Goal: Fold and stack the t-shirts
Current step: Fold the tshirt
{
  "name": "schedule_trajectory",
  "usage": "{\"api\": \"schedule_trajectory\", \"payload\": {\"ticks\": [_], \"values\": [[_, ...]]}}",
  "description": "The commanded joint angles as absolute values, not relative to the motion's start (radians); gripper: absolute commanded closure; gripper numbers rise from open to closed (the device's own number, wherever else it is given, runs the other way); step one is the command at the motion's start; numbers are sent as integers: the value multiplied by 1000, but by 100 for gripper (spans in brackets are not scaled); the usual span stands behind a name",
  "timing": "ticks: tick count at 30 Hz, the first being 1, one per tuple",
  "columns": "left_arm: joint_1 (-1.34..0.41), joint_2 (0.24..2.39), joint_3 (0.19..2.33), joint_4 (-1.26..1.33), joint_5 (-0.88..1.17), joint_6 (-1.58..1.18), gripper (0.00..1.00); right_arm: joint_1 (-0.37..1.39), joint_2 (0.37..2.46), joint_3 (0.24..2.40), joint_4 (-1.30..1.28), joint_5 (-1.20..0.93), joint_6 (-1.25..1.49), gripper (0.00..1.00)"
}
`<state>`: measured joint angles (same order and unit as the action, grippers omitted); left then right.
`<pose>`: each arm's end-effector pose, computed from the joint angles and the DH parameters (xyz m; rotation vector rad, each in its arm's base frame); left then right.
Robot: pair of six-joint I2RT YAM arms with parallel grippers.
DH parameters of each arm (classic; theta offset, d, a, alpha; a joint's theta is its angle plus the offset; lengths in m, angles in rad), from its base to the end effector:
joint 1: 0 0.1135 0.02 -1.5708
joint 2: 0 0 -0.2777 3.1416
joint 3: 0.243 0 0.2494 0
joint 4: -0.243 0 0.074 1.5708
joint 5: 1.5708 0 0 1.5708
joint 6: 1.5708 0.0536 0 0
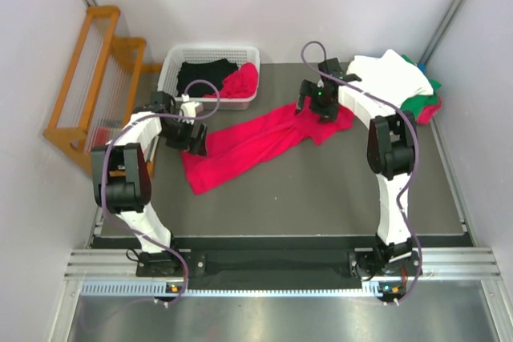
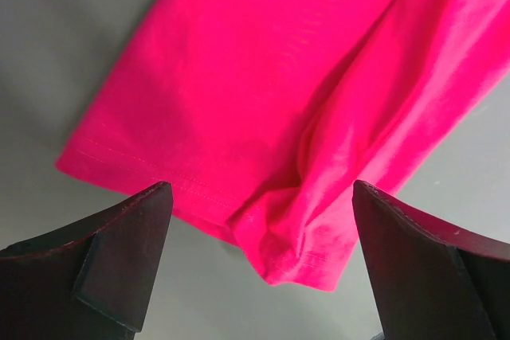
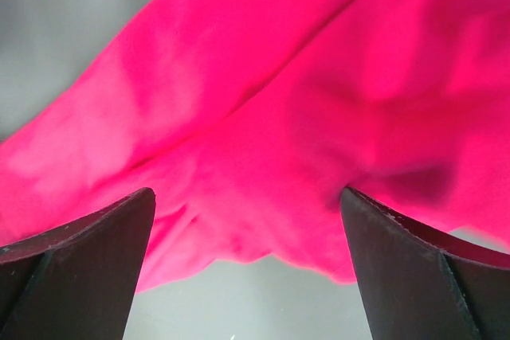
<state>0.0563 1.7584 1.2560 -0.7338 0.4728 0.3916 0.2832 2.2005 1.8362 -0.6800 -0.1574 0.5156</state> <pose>0.3536 -0.0045 0.2074 0.5519 2.6111 -0.5264 0.4728 0.1464 0.1980 0.2539 2.6656 0.4751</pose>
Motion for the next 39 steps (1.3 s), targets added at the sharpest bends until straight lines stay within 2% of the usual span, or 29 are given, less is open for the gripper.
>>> {"api": "schedule_trajectory", "payload": {"ticks": [1, 7, 15, 18, 23, 27, 32, 36, 39], "values": [[67, 1784, 1227, -670, 451, 385, 1, 374, 2065, 1798, -633, -149, 477, 0], [112, 1838, 1227, -630, 428, 387, 1, 449, 1942, 1654, -595, -150, 474, 0], [126, 1852, 1195, -629, 437, 390, 2, 475, 1899, 1514, -557, -205, 491, 0], [126, 1821, 1169, -632, 436, 397, 2, 554, 1881, 1499, -563, -222, 466, 0], [133, 1775, 1137, -635, 434, 390, 2, 820, 1945, 1578, -655, -203, 384, 0], [181, 1668, 1134, -601, 521, 301, 1, 994, 2029, 1705, -738, -95, 321, 0], [189, 1478, 1166, -586, 551, 213, 1, 1052, 2033, 1736, -775, -6, 276, 0], [189, 1361, 1279, -600, 615, 149, 1, 1066, 1988, 1675, -709, 87, 270, 0], [190, 1249, 1280, -519, 517, 60, 1, 1097, 1999, 1663, -663, 176, 252, 0]]}}
